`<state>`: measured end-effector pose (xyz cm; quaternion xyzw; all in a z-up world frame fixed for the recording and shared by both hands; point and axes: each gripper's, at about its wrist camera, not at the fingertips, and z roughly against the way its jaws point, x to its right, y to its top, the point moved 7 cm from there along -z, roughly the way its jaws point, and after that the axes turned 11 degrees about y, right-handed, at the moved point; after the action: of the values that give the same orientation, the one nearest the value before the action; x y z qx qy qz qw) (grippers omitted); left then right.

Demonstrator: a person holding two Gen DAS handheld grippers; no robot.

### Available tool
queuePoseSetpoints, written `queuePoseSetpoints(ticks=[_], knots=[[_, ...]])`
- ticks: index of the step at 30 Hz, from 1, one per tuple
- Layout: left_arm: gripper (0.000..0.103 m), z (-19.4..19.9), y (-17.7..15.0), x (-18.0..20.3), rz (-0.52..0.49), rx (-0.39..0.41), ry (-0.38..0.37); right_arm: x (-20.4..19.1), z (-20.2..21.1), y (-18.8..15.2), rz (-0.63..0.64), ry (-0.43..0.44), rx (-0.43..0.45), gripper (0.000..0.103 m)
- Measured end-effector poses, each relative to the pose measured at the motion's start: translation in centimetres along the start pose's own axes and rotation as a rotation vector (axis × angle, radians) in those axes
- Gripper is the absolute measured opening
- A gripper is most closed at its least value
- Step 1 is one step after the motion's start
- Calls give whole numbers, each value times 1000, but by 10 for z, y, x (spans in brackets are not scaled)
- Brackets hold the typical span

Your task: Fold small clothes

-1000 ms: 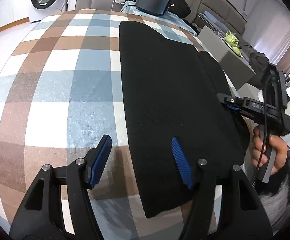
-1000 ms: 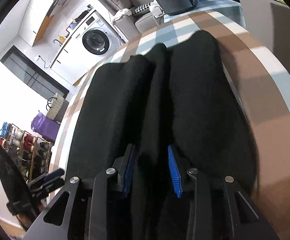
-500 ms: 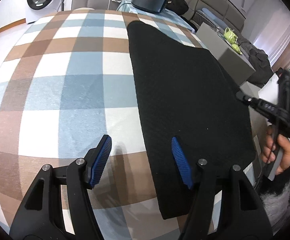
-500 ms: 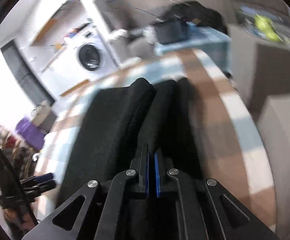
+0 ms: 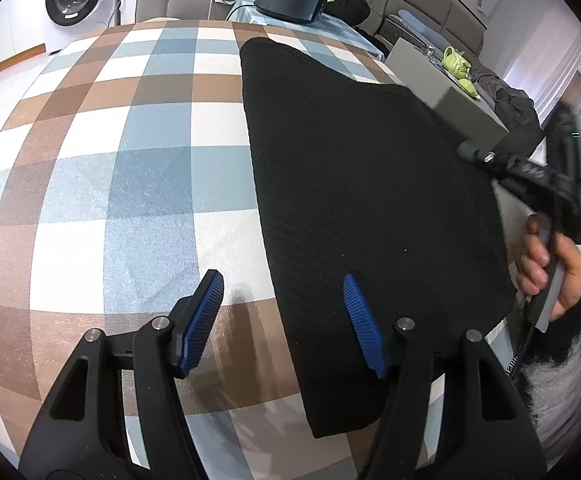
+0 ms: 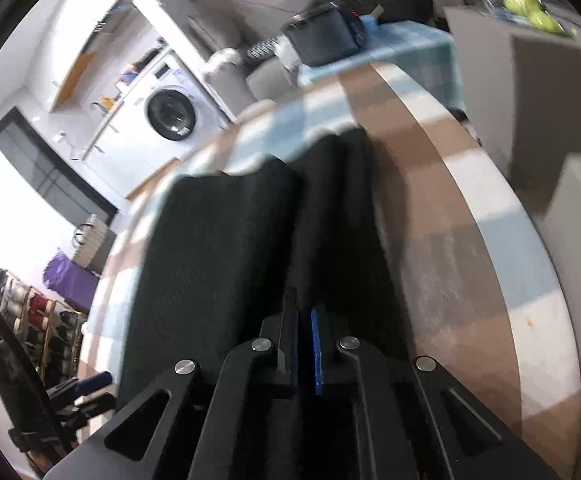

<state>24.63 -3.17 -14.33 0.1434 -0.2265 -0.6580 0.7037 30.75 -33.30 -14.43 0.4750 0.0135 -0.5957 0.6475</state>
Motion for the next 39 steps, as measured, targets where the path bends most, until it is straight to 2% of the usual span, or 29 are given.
queuePoseSetpoints(ticks=[1,3,5,8,10,11,15,17,18,20,22,23,24,27,28,31,33,36,37,39], knots=[[60,1,0,0,0,4,0,-7,9,6,28,-9,29,4],[60,1,1,-1,3,6,0,-7,16,7,32,-41,32,4],[60,-1,1,0,6,1,-5,8,7,0,27,-115,-27,5],[60,-2,1,3,-4,-4,-5,29,-1,-12,-71,-132,-83,10],[60,-2,1,5,-15,-3,-9,29,12,-16,-104,-135,-43,19],[60,-3,1,6,-18,-4,-10,26,18,-18,-100,-133,-27,19],[60,-8,1,11,-24,-15,-20,-6,40,-33,-67,-37,-16,20],[60,-10,1,14,-32,-20,-23,-23,37,-42,-51,16,-45,32],[60,-10,2,16,-35,-20,-25,-32,30,-47,-40,56,-71,33],[60,-10,1,19,-44,-19,-32,-38,19,-51,-34,66,-93,33],[60,-10,0,21,-52,-17,-30,-34,1,-54,-24,12,-127,31],[60,-10,0,22,-52,-18,-26,-32,-6,-54,-14,-6,-137,16],[60,-9,-1,22,-51,-19,-23,-31,-11,-53,0,-29,-146,9],[60,-4,-3,21,-50,-13,-26,-45,3,-42,82,16,-68,9],[60,-3,-4,20,-48,-15,-26,-47,11,-40,103,-9,-49,9],[60,-4,-7,20,-45,-26,-33,-29,8,-44,60,-77,-70,9],[60,-3,-10,21,-56,-27,-35,-18,0,-50,6,-84,-109,10],[60,1,-16,23,-79,-28,-36,-20,5,-62,-61,13,-130,16],[60,3,-18,23,-84,-29,-36,-25,11,-69,-56,49,-146,23],[60,6,-25,23,-95,-32,-37,-30,26,-86,-66,106,-164,29]])
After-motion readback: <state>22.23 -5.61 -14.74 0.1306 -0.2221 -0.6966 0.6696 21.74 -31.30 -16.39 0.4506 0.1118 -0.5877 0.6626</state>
